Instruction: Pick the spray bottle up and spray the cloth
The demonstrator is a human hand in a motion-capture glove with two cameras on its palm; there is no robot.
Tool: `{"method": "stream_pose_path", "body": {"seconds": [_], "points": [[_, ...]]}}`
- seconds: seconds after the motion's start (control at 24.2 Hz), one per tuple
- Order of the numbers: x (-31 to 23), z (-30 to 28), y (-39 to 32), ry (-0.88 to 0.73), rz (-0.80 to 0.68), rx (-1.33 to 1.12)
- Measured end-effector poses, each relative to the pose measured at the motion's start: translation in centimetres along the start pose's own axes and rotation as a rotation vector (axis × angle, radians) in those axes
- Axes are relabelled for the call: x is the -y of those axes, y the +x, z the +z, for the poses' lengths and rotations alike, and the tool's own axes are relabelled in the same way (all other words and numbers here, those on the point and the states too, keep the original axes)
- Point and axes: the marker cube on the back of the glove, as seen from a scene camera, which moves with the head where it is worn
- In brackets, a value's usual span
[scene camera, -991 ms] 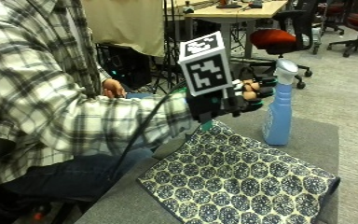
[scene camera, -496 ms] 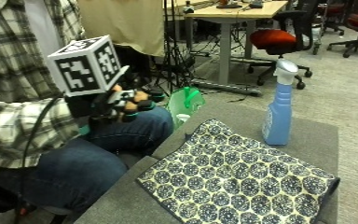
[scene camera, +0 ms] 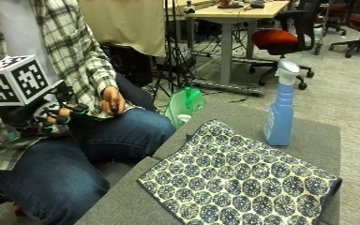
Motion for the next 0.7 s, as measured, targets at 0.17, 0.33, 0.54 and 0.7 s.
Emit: {"method": "stream_pose_path", "body": {"seconds": [0.17,0.33,0.54,0.7], "points": [[-2.3,1.9,-2.1,0.006,0.064,0.004],[-4.8,2.7,-1.9,-0.026,0.117,0.012],[-7.0,2.1,-0.6,-0.032,0.141,0.017],[-2.8,5.0,-5.3,0.021,0.24,0.03]]}}
